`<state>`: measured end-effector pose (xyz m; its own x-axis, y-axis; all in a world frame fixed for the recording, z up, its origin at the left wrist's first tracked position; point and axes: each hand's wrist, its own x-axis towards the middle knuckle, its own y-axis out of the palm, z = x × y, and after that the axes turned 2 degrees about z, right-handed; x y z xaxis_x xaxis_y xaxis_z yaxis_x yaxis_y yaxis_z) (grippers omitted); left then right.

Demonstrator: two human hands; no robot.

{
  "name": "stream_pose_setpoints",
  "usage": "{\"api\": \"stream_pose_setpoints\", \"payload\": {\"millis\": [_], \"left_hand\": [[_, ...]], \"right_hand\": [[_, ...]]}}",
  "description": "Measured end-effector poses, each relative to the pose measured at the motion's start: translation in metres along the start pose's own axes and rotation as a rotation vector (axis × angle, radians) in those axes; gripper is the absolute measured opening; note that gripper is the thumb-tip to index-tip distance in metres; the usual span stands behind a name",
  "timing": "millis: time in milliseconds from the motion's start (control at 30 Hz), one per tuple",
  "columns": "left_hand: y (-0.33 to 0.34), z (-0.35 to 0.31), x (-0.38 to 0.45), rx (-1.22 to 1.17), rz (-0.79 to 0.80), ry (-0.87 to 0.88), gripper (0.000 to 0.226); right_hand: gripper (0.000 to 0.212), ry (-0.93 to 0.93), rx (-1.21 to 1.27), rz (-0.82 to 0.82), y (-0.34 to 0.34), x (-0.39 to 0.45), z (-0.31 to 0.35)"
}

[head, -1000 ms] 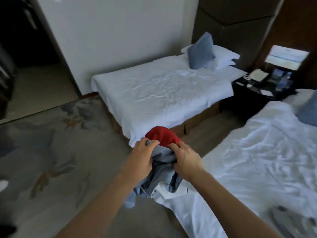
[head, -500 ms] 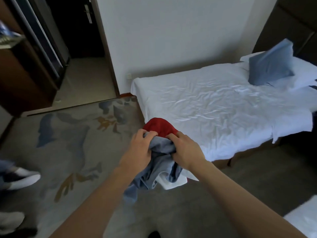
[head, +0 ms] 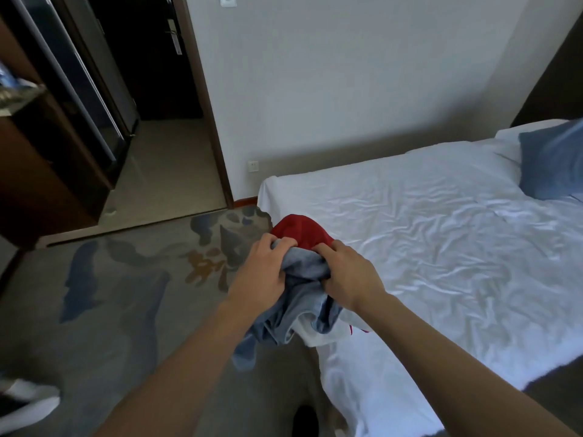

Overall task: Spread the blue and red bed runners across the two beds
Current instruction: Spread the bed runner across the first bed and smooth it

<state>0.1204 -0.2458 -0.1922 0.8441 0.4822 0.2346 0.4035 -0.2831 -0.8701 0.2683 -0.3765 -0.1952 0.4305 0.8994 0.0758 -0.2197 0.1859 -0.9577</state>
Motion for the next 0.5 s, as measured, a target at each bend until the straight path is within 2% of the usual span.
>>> {"api": "stream_pose_setpoints", "payload": {"millis": [167, 267, 500], "left_hand": [[0.005, 0.058, 0.107, -0.004, 0.042, 0.022, 0.049], [0.005, 0.079, 0.169, -0.01, 0.033, 0.06, 0.047], [0.041, 0.104, 0.323, -0.01, 0.131, 0.283, 0.044]], "right_hand": [[0.046, 0.037, 0.038, 0.036, 0.01, 0.114, -0.023], [0.045, 0.082, 0.033, 0.004, 0.001, 0.168, -0.039], [0.048, 0.337, -0.046, -0.036, -0.007, 0.259, -0.1]]}}
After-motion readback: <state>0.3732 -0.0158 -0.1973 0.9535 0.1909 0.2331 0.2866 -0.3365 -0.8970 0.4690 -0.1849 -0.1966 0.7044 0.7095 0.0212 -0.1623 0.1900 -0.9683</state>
